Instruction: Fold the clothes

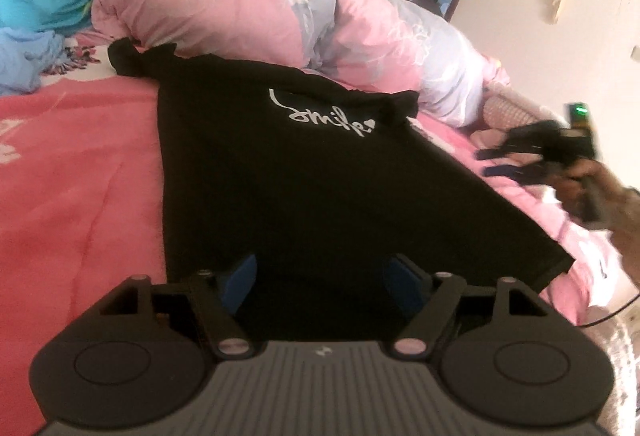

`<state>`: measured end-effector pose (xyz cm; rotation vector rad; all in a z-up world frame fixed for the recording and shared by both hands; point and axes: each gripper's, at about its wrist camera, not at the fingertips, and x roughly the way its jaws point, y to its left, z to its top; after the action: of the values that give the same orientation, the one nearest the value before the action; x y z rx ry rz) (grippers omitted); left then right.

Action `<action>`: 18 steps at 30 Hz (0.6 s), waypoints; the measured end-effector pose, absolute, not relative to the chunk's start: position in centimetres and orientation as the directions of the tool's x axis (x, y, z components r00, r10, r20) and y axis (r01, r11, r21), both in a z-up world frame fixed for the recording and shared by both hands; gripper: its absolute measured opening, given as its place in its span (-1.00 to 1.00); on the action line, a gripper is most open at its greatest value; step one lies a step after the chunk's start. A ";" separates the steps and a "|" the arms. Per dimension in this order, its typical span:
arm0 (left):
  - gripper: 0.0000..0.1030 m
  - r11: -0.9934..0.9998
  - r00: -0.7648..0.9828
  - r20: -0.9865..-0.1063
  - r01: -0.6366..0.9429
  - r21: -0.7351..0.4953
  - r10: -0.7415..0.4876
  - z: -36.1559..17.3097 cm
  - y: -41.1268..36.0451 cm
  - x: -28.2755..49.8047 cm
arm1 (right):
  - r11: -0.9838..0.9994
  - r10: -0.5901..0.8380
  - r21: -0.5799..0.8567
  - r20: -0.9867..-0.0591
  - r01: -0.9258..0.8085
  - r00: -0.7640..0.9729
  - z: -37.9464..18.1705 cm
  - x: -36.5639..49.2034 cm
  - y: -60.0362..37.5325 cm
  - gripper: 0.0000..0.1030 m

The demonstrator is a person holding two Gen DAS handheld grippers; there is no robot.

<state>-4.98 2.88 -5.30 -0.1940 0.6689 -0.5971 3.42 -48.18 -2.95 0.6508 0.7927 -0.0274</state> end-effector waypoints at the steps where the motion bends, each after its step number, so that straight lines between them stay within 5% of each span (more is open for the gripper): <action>1: 0.51 0.814 0.624 -0.524 0.459 -0.355 -0.580 -5.3 2.9 -4.9 | 0.827 0.195 0.501 -0.680 0.254 0.706 -3.1 4.8 -48.0 -0.35; 8: 0.60 0.807 0.615 -0.524 0.473 -0.353 -0.589 -5.3 2.7 -4.8 | 0.909 0.127 0.356 -0.734 0.218 0.667 -4.7 9.5 -47.0 -0.40; 10: 0.60 0.805 0.612 -0.523 0.469 -0.364 -0.593 -5.3 2.8 -4.7 | 0.921 0.130 0.338 -0.734 0.192 0.667 -4.7 9.7 -46.7 -0.64; 11: 0.60 0.803 0.611 -0.522 0.466 -0.371 -0.596 -5.4 2.9 -4.6 | 0.930 0.137 0.328 -0.732 0.169 0.668 -4.5 9.6 -46.4 -0.95; 18: 0.60 0.800 0.610 -0.519 0.460 -0.384 -0.599 -5.4 3.0 -4.7 | 0.958 0.132 0.269 -0.719 0.099 0.683 -3.3 9.4 -44.1 -0.97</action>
<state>-4.65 3.01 -5.41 -0.2207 0.6782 -0.6176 9.39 -44.12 -3.34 0.2989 0.8226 0.0185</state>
